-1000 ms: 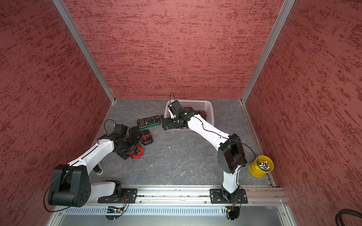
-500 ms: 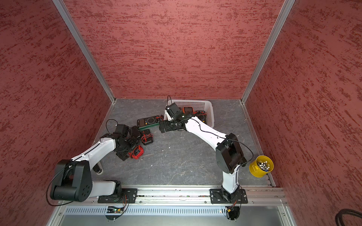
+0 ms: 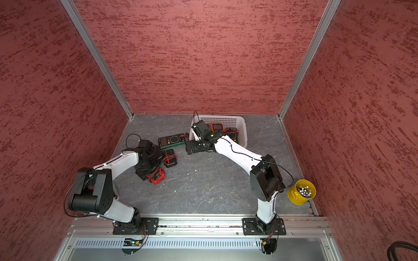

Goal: Put the multimeter into the basket
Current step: Pick up the multimeter from the center of the board.

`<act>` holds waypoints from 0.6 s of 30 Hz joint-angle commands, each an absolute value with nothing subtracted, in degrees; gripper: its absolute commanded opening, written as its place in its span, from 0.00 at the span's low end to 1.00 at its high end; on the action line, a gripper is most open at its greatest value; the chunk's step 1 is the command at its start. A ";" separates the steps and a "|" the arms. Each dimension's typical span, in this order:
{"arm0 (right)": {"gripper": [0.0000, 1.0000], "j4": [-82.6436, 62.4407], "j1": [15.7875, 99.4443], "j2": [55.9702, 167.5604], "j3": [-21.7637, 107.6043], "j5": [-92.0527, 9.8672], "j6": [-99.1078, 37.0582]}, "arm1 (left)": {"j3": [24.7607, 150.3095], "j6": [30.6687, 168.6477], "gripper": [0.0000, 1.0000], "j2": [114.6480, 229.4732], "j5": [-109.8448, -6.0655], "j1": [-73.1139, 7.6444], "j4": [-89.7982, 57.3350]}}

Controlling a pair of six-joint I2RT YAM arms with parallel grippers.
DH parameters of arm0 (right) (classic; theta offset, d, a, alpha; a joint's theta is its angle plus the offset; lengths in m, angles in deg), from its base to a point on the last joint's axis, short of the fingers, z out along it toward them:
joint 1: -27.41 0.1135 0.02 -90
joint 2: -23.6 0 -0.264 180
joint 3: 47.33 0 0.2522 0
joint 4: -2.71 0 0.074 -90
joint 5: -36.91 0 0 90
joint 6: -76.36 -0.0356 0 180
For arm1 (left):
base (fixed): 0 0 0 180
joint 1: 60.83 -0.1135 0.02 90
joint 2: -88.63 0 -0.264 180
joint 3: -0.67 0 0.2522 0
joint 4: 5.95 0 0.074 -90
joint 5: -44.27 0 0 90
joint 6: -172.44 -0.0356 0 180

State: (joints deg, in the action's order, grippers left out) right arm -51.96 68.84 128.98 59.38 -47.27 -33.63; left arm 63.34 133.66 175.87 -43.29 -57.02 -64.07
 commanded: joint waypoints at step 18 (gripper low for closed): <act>0.99 -55.05 55.97 106.57 55.28 -69.71 -41.93 | 93.00 128.49 0.18 170.03 -33.54 -47.26 -80.53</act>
